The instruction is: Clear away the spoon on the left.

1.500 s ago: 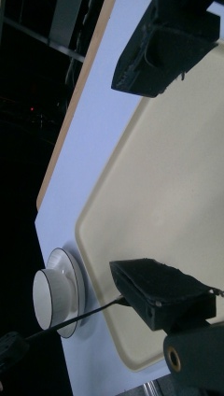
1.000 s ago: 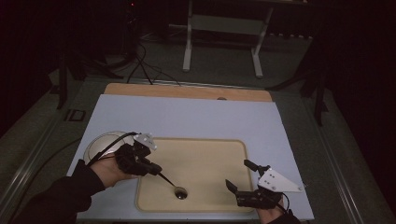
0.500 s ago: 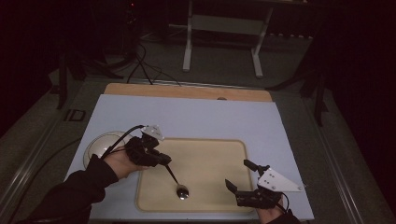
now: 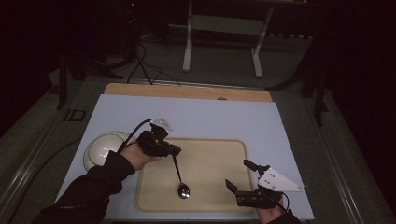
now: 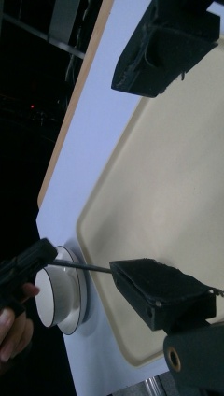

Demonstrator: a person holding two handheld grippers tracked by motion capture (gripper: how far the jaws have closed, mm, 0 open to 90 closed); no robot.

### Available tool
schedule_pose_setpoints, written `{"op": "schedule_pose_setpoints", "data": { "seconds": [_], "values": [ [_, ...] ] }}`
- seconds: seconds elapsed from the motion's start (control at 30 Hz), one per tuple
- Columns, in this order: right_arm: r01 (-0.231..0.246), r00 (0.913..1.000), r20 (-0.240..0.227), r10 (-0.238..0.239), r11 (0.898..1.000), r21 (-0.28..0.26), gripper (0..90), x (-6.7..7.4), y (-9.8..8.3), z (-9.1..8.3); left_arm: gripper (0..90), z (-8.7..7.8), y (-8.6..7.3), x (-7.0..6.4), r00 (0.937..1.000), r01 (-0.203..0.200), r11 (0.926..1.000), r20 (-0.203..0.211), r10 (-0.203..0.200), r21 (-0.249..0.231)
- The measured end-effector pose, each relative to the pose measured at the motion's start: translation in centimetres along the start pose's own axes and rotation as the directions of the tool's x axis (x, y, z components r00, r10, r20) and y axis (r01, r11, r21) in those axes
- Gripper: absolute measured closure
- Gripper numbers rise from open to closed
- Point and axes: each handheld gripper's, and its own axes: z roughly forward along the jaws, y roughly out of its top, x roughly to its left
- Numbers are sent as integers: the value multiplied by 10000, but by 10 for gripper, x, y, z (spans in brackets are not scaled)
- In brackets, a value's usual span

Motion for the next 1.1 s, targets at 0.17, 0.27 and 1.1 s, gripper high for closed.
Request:
{"op": "schedule_pose_setpoints", "data": {
  "seconds": [0.17, 0.27, 1.1],
  "values": [
    [-5, 10000, 9, 5, 10000, -16, 119, 0, 0, 0, 854, 12, 2, 7, 9996, 283, 9995, -74, -284, -168],
    [-35, 10000, 5, 35, 10000, -17, 119, -1, 0, 0, 851, 18, 3, 10, 9980, 553, 9980, -298, -562, -302],
    [-94, 9999, -63, 94, 10000, -32, 119, -1, 0, 0, 802, 79, -2, 31, 9822, 1687, 9830, -718, -1738, -719]
  ]
}}
